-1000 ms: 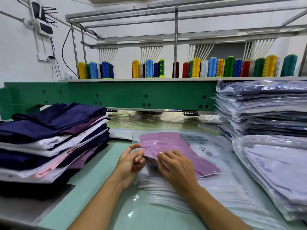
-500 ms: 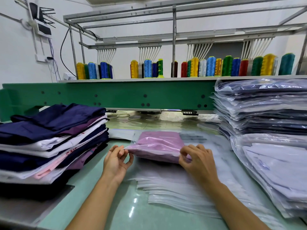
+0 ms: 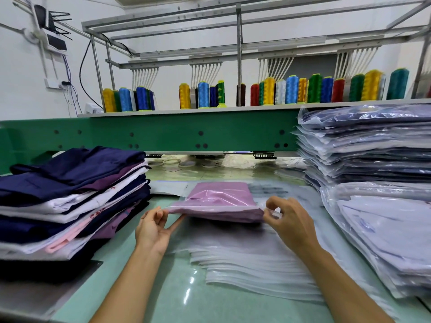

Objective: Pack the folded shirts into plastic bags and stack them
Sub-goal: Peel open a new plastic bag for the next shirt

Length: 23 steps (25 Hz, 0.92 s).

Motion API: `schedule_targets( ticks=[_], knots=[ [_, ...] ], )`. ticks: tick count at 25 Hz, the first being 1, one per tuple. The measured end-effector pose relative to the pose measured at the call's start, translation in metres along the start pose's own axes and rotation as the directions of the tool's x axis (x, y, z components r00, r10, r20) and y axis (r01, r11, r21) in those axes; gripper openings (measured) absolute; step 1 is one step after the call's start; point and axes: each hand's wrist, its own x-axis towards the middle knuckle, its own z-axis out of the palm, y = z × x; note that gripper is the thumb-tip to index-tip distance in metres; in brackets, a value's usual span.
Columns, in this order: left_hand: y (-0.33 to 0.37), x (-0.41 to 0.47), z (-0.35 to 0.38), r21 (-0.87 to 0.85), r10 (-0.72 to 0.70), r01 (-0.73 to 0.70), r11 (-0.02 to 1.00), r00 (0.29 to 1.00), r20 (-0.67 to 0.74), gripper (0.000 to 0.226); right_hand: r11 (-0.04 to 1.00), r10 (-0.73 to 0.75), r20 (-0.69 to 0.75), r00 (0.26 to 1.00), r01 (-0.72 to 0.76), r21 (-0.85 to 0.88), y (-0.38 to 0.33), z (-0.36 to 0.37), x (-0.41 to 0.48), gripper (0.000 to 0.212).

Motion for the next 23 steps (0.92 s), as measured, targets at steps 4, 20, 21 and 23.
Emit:
schedule_targets(
  ticks=[4, 20, 21, 23],
  knots=[
    [-0.001, 0.001, -0.002, -0.047, -0.007, 0.003, 0.999, 0.996, -0.09, 0.017, 0.998, -0.002, -0.014, 1.0, 0.003, 0.07, 0.003, -0.002, -0.001, 0.021],
    [-0.084, -0.043, 0.124, 0.428, -0.187, 0.252, 0.868, 0.964, -0.189, 0.017, 0.922, -0.245, 0.022, 0.969, 0.226, 0.315, -0.045, 0.006, -0.011, 0.015],
    [-0.088, -0.039, 0.122, 0.468, -0.203, 0.257, 0.846, 0.965, -0.164, 0.022, 0.915, -0.266, 0.061, 0.962, 0.232, 0.331, -0.048, 0.007, -0.012, 0.015],
    [-0.093, -0.031, 0.119, 0.527, -0.142, 0.223, 0.82, 0.971, -0.191, 0.033, 0.898, -0.304, 0.142, 0.942, 0.234, 0.373, -0.052, 0.009, -0.016, 0.016]
  ],
)
